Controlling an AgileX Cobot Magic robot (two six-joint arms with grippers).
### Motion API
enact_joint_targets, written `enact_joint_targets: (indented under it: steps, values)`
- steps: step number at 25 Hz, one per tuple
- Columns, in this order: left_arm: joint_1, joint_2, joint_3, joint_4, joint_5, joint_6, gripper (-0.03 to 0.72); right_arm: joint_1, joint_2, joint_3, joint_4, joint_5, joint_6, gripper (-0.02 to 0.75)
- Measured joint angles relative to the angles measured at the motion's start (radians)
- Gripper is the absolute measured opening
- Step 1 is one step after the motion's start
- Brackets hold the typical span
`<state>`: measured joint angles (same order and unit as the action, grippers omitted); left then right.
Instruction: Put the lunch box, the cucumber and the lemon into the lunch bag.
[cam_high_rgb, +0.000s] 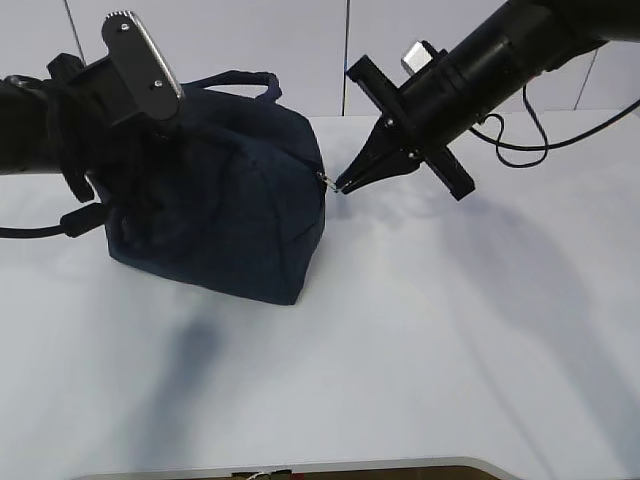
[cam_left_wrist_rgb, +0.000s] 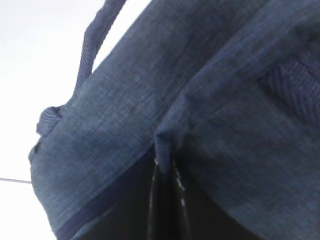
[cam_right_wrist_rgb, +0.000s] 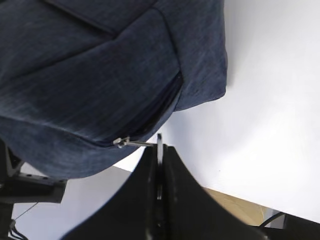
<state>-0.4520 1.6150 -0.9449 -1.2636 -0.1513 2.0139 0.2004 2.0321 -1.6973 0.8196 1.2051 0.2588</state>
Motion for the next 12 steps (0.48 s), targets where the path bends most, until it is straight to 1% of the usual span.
enact_joint_targets:
  steps: [9, 12]
  values:
    - [0.000, 0.001, 0.000, -0.008, -0.004, 0.000, -0.008, -0.002, 0.078, 0.000, 0.002, 0.000, -0.030, 0.005]
    - [0.000, 0.001, 0.000, -0.010, -0.004, 0.000, -0.008, -0.002, 0.105, 0.000, 0.019, 0.000, -0.047, 0.005]
